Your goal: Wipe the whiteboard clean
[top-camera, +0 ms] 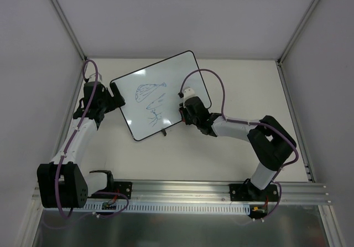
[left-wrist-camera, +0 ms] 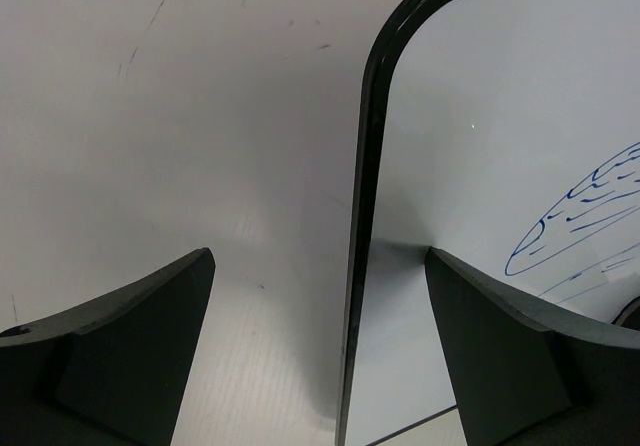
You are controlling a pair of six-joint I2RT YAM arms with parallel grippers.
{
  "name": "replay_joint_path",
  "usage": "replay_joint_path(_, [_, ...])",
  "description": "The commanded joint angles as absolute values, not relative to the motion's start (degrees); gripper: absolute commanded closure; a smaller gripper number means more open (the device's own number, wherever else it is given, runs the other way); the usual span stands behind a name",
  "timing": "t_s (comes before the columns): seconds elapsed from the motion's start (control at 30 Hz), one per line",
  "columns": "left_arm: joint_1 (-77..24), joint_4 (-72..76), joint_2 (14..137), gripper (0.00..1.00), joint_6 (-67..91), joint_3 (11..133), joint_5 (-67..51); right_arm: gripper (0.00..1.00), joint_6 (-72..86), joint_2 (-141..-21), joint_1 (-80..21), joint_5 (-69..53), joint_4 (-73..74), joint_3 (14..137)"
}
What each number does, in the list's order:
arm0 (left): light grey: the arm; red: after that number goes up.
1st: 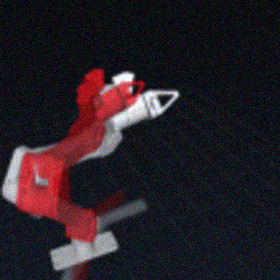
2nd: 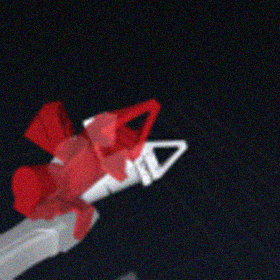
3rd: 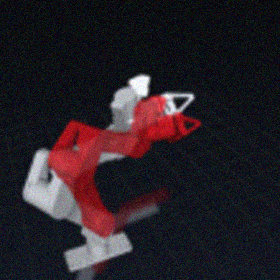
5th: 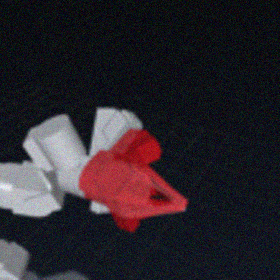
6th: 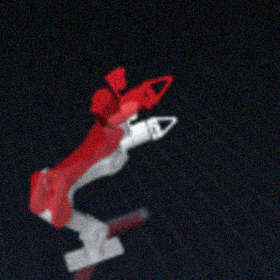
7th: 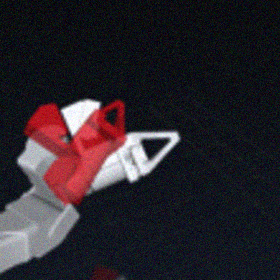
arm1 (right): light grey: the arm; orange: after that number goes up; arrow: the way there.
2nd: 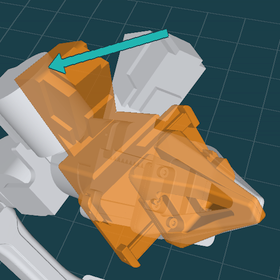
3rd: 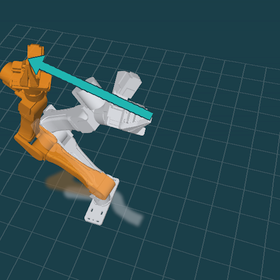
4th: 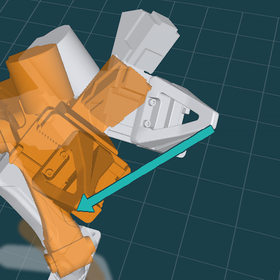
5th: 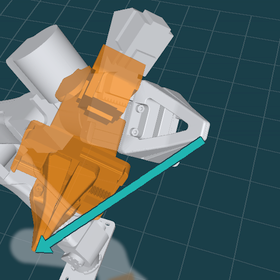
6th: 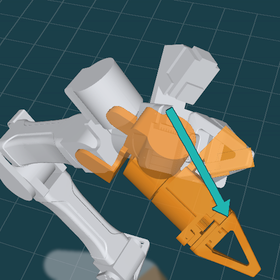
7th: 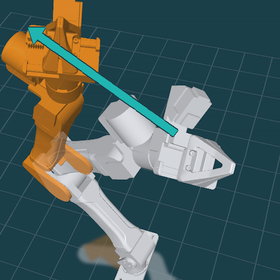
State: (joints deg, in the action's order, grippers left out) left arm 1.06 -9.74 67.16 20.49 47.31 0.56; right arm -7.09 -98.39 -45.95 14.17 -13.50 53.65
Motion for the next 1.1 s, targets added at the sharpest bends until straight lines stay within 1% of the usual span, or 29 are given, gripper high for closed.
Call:
replay_joint_path(0.0, [0.6,-8.6,66.0,0.12,20.8,47.7,1.1,1.00,-6.3,-99.0,-44.1,19.4,-11.3,52.6])
replay_joint_path(0.2, [0.6,-8.7,66.0,0.11,20.8,47.6,1.0,1.00,-7.5,-99.7,-45.8,17.2,-10.8,55.2])
replay_joint_path(0.33, [0.5,-8.7,65.9,0.12,20.8,47.6,0.9,0.99,-9.9,-100.3,-47.3,16.4,-9.1,59.8])
replay_joint_path(0.47, [0.5,-8.7,65.9,0.11,20.9,47.5,0.5,1.00,-12.4,-102.6,-47.8,15.9,-7.0,67.2])
replay_joint_path(0.6, [0.5,-8.7,65.8,0.12,20.9,47.5,0.5,1.00,-14.4,-107.6,-47.9,16.1,-5.8,75.2])
replay_joint_path(0.83, [0.3,-8.7,66.0,0.12,20.8,47.5,0.4,1.00,-16.9,-113.9,-48.9,19.8,-2.9,84.4])
replay_joint_path(1.07, [0.4,-8.7,66.1,0.11,20.8,47.5,0.4,1.00,-20.6,-115.8,-51.8,17.6,-1.8,86.5])
